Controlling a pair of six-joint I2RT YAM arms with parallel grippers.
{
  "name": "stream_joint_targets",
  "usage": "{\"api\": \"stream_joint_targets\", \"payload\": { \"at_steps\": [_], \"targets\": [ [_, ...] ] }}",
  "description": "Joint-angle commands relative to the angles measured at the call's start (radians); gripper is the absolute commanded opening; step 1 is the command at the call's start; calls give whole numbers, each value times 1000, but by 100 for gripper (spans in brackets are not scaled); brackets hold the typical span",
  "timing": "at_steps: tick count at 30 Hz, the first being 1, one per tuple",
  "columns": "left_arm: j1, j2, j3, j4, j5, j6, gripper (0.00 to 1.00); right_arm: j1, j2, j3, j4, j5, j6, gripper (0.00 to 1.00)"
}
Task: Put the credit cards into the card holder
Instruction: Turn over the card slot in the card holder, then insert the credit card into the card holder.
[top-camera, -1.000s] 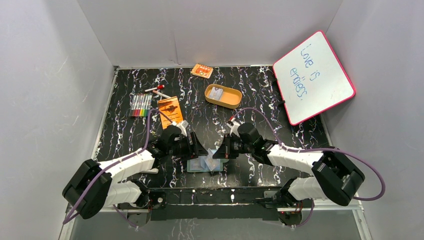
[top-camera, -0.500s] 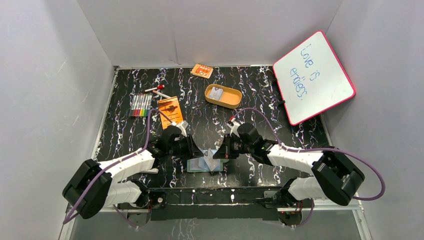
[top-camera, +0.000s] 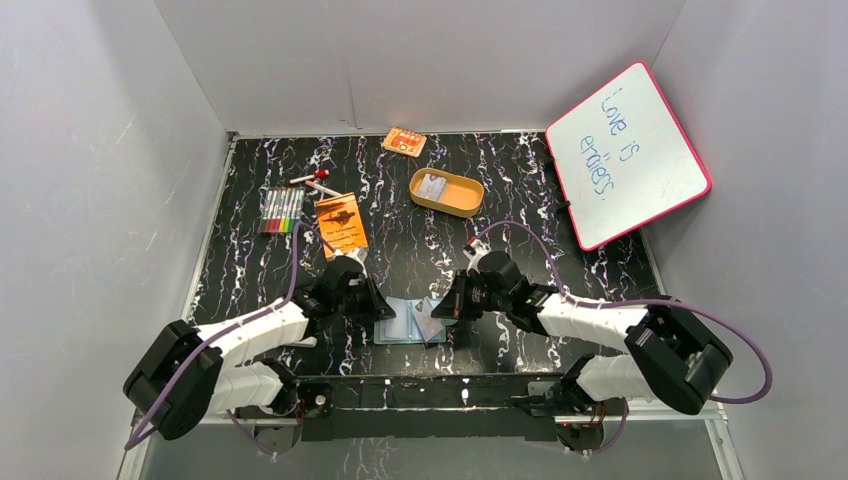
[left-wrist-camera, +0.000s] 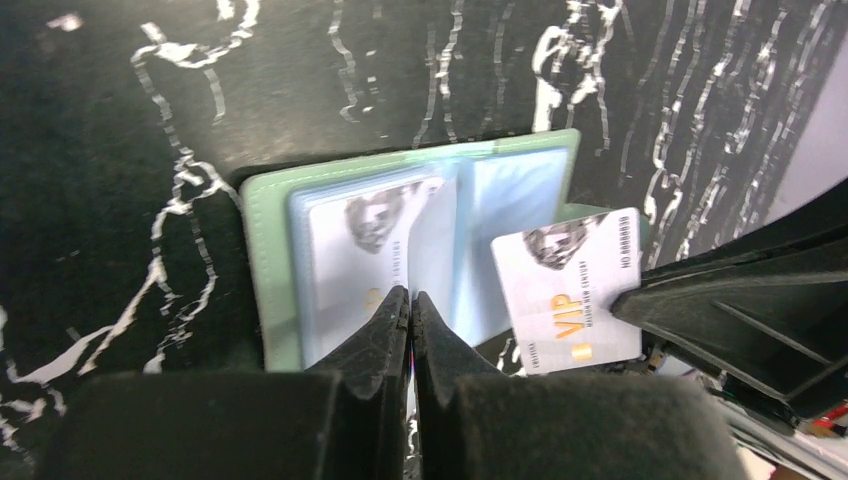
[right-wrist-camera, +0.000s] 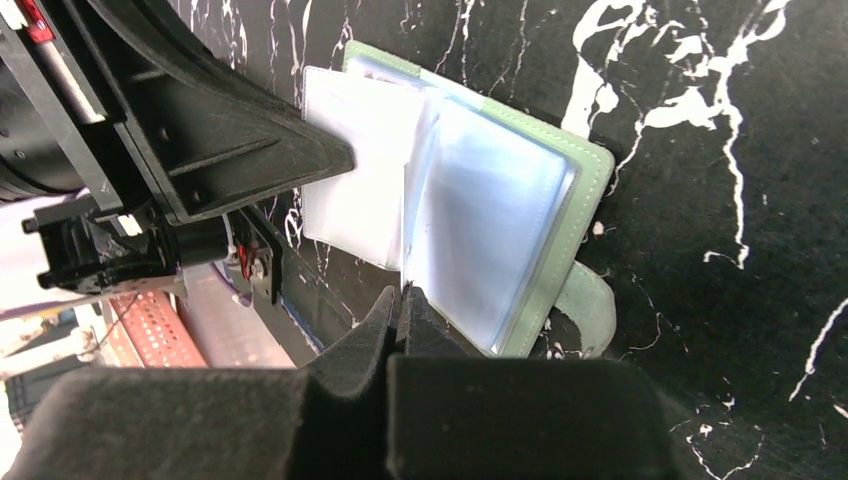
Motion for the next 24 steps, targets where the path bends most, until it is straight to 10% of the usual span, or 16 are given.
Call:
{"api": "stream_joint_targets", "payload": {
  "at_steps": [1,10,19,24],
  "targets": [
    [-2,-40,-24,-57,-76,-35,0,12,-27,-20,113,64,65,0],
    [-3,-70,-16,-148,-144,-46,4,69,-13,-63,273,189,141,0],
    [-3,-121,22,-226,-152,-19,50,109,51,-69,387,236,181,0],
    [-3,-164,59,-324,-174,0,57,127,94,-68,418,253,199,0]
  ]
}}
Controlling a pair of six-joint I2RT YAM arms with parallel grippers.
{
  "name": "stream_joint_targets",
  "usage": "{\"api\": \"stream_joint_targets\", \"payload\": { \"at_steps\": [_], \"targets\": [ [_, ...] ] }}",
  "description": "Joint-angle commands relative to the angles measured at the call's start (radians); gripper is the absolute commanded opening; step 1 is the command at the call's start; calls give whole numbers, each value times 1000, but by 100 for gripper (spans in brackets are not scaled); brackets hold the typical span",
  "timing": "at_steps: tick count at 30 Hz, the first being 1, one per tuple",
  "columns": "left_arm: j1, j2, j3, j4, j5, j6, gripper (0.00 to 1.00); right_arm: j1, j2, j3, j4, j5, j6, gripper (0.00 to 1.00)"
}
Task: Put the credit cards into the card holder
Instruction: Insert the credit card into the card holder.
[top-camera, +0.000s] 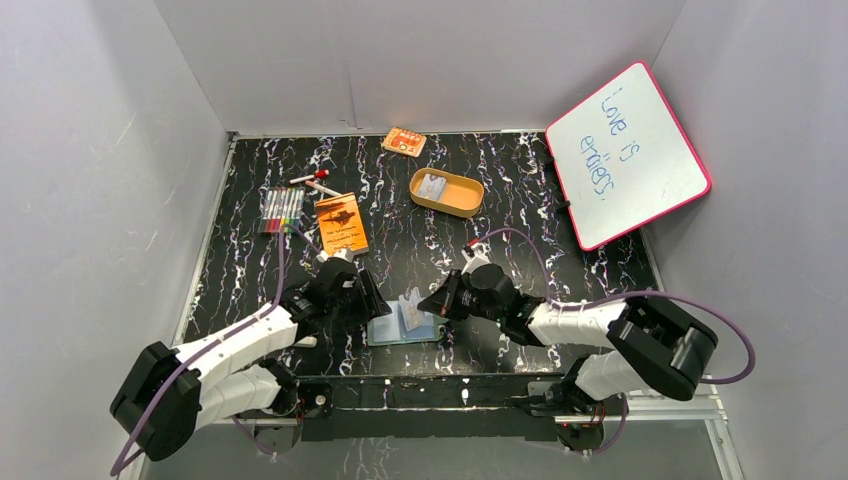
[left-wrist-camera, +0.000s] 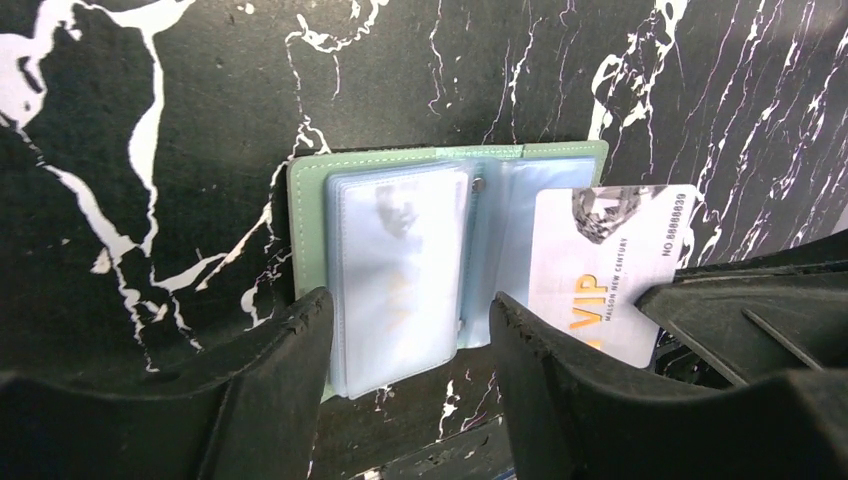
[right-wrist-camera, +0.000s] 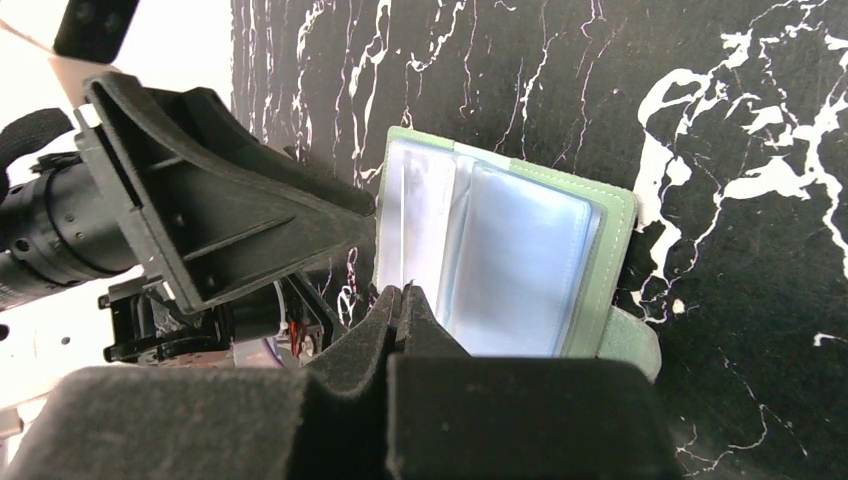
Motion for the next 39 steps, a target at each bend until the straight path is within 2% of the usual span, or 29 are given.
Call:
{"api": "stream_joint_targets", "payload": {
  "at_steps": [1,5,10,28,39],
  "targets": [
    [-3,-52,43,-130,-61,28,57,17,35,4,103,36,23,0],
    [-2,-73,20,-136,-85,20,55,23,80,13,130,31,18,0],
    [-2,-35,-7,-118,-84,2,47,32,115,12,147,33,28,0],
    [-2,-2,-67,-65,-78,-33,42,65,169,5,159,55,79,0],
    [-2,-17,-92,-56,-70,-48,35,103,228,-14,215,145,162,0]
  ]
}}
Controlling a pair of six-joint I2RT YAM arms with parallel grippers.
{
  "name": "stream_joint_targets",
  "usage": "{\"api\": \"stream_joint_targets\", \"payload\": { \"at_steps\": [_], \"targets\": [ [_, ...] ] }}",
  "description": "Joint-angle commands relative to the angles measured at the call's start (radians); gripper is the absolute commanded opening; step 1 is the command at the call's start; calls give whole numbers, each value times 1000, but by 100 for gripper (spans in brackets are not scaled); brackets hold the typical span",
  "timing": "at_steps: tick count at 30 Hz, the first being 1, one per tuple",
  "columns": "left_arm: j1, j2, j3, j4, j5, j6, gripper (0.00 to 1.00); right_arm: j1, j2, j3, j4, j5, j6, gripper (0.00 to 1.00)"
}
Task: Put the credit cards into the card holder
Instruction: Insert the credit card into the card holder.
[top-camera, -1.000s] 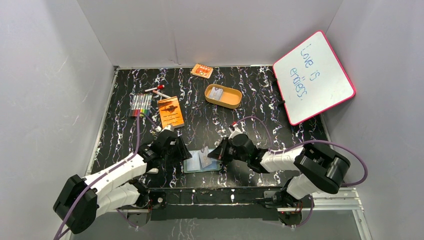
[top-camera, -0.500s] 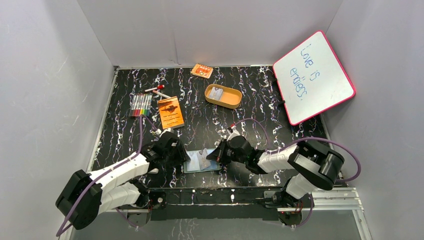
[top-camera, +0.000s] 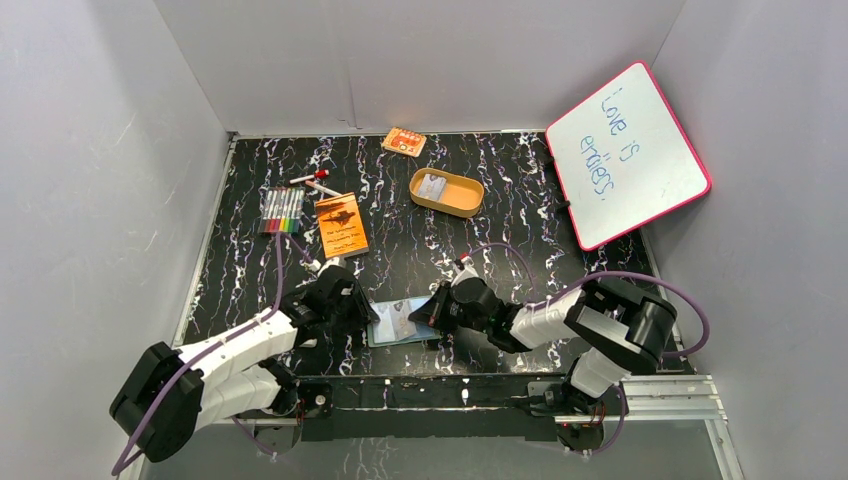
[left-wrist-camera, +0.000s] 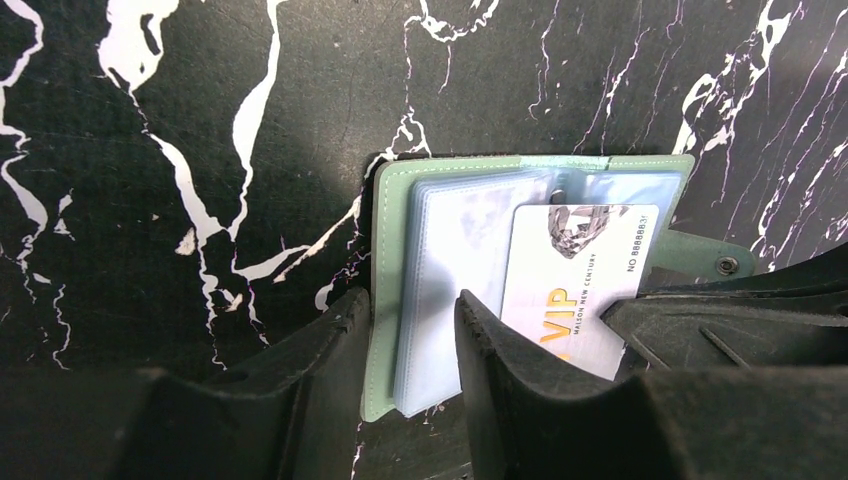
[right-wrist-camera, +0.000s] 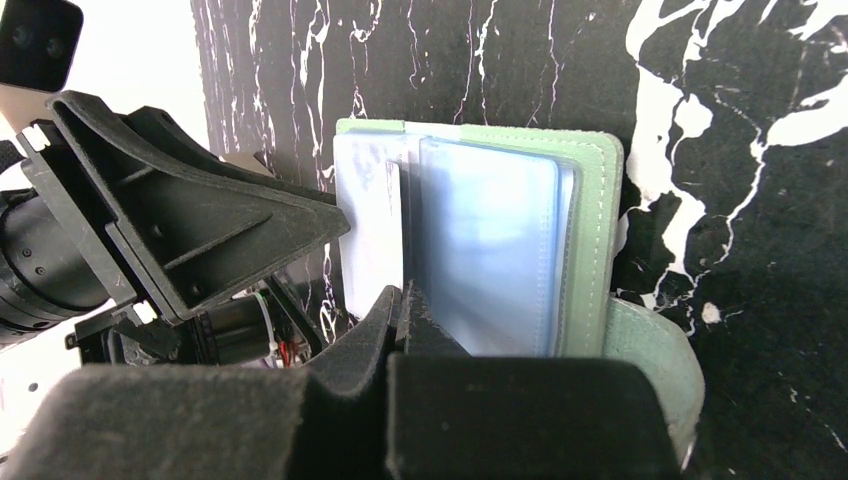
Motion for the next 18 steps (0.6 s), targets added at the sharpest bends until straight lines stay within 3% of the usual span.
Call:
{"api": "stream_joint_targets", "payload": {
  "at_steps": [1,18],
  "targets": [
    [-2,-10,-37,-36,0,-7,34,10,18,-14,62,60,35,0],
    [-2,-39,-43,-67,-17,-14,33,26,-44,-51,8,131,47,0]
  ]
}}
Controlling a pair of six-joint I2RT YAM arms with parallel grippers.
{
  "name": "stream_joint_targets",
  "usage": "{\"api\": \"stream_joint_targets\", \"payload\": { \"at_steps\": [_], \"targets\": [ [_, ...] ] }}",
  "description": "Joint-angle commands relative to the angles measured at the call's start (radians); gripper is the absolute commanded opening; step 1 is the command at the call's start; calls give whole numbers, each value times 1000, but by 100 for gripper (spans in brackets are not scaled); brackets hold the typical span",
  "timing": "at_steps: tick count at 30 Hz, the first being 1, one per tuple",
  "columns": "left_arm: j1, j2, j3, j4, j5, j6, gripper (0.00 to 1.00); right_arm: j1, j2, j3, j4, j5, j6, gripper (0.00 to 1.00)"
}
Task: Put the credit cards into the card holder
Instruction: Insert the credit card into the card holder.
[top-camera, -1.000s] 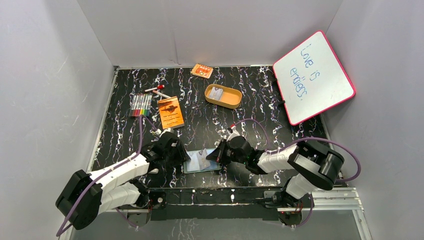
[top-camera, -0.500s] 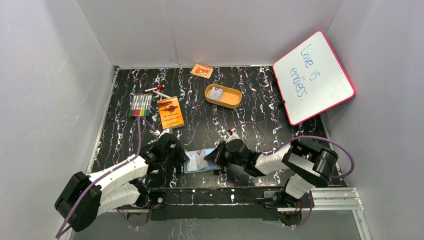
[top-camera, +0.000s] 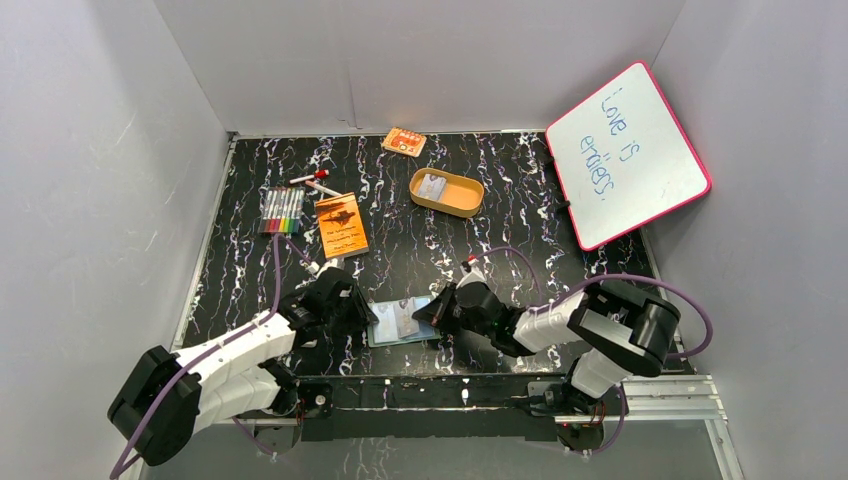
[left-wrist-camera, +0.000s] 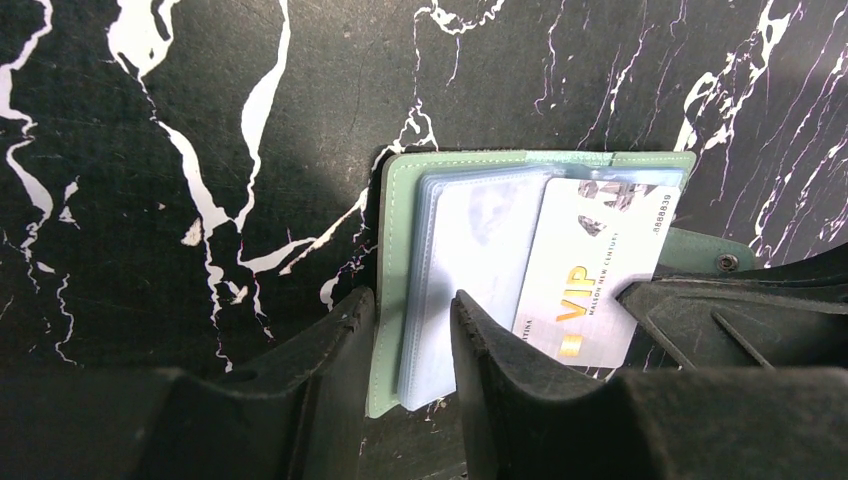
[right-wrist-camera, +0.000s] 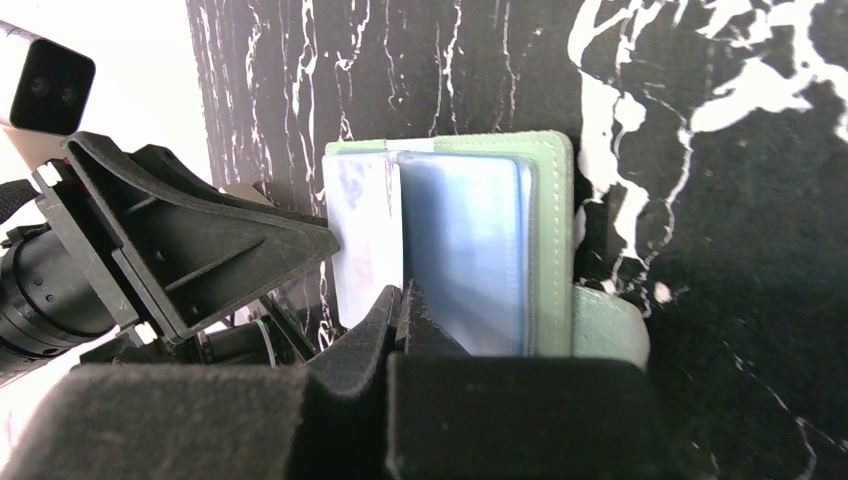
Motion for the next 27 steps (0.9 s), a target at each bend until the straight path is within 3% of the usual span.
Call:
{"api": "stream_joint_targets", "payload": {
  "at_steps": [1,27],
  "targets": [
    [-2,-14,-26,-67,-15,-4,33,10,-39,-26,-17,42,-3,0],
    [-2,6,-42,-36,6,-10,32,38,43,-6,98,44,8,0]
  ]
}}
